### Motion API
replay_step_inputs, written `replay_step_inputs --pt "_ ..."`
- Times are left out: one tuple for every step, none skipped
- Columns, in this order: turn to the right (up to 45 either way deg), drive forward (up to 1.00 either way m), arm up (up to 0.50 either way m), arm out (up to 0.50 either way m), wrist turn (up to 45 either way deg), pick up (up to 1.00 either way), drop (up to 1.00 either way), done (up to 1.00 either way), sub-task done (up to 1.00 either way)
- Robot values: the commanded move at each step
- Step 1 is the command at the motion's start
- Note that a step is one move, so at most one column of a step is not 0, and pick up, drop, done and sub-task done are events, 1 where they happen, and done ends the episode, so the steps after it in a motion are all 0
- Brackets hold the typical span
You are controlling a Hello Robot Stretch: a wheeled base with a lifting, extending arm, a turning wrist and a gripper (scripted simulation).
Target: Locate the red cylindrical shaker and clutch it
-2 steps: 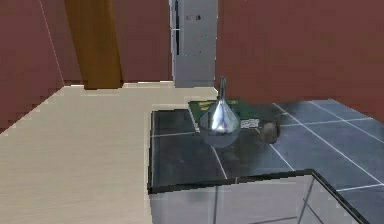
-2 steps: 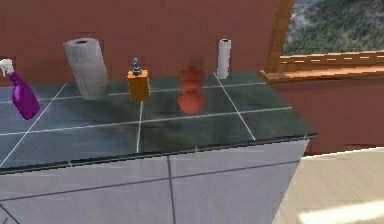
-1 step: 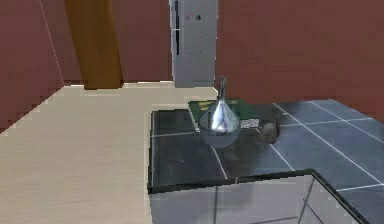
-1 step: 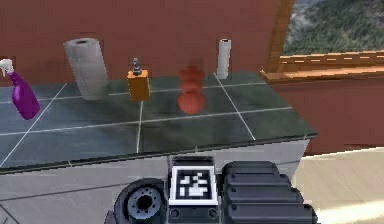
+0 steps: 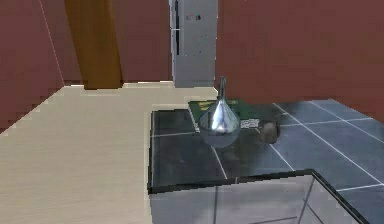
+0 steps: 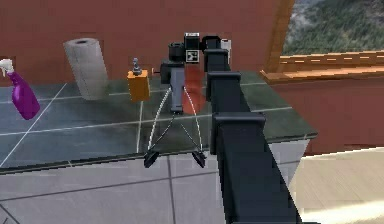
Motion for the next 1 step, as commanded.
replay_step_inputs --pt "0.0 0.00 0.00 0.00 45.0 0.00 0.00 0.00 0.00"
